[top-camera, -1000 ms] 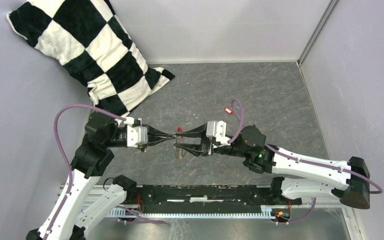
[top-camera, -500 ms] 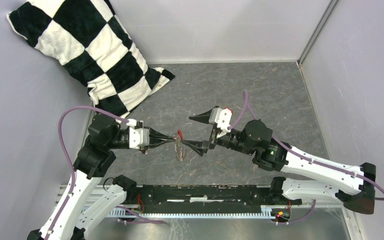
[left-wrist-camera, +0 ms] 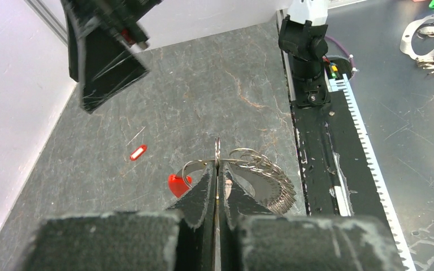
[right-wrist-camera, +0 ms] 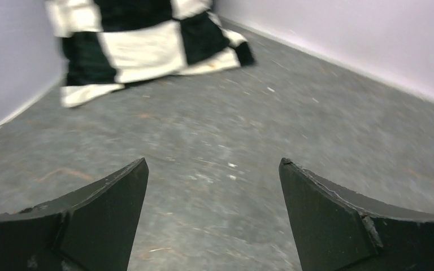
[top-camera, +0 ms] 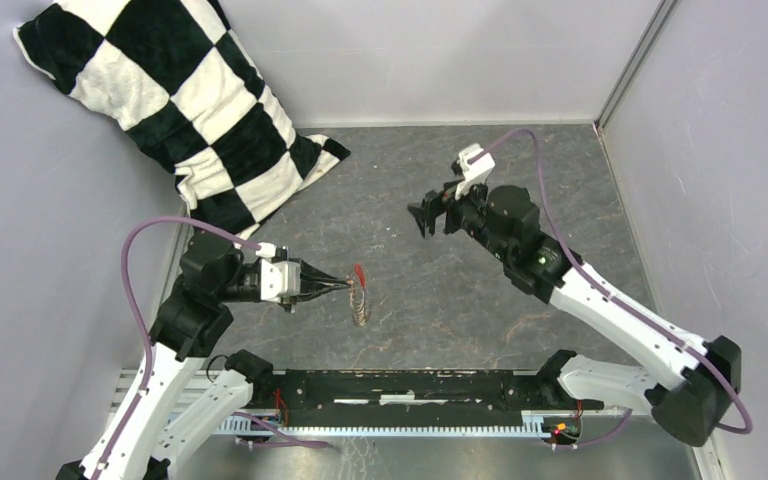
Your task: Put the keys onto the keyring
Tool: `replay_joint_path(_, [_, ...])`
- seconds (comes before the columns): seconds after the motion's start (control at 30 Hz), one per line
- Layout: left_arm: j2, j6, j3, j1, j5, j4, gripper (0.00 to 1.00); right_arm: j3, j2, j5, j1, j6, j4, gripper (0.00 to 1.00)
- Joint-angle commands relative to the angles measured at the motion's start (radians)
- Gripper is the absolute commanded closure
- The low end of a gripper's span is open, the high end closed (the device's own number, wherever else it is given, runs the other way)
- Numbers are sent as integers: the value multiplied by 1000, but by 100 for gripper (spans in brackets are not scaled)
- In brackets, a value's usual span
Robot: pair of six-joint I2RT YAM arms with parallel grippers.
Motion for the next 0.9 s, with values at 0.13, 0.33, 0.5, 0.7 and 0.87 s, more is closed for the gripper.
replay_joint_path(0.13, [-52,52,-10,-2,15,-10,98,4,185,132,-268,87,-53,7])
replay_joint_path(0.33, [-66,37,-15,-2,18,-15,98,5,397,113,-338,27,46,14])
replay_joint_path(0.5, [-68,35,-8,-3,19,-15,98,123,587,22,-348,-6,20,22])
replay_joint_path(0.7, [-77,41,-7,-2,18,-21,98,150,667,15,-349,20,31,34])
replay_joint_path(0.87, [-79,58,-9,-2,17,-22,98,139,696,26,-344,99,14,44])
